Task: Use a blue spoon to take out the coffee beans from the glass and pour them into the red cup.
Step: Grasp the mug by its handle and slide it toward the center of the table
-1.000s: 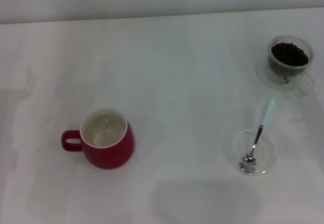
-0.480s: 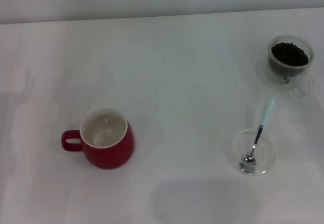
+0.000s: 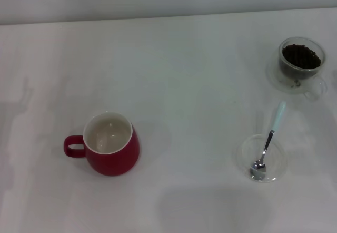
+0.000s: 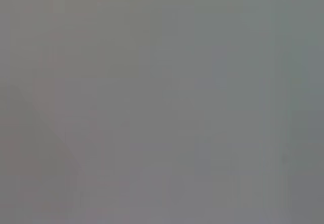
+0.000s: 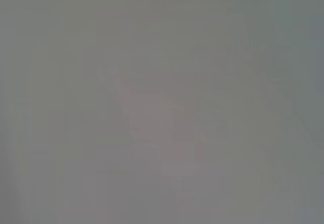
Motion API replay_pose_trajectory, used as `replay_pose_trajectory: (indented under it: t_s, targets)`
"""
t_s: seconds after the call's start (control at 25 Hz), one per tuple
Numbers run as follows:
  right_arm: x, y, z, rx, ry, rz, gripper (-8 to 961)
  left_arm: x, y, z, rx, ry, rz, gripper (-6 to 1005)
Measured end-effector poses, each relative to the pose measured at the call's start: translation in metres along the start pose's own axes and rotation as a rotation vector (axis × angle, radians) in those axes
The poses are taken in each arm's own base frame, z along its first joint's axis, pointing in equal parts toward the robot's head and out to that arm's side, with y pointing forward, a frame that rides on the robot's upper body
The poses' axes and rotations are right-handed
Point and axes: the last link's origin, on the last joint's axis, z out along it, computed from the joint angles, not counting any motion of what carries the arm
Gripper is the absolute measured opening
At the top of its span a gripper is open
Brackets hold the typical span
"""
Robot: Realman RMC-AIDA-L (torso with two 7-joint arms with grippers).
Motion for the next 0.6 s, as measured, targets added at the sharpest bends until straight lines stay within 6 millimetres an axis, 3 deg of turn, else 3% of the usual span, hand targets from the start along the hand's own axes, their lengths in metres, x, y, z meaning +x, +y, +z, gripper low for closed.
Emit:
replay_pose_trajectory:
  t_s: [0.6]
  targets:
    - [-0.002,0.005,0.005,-0.028,-0.012,0.005,877,0.001,-0.011,-0.033,0.01,0.005,0.024,888]
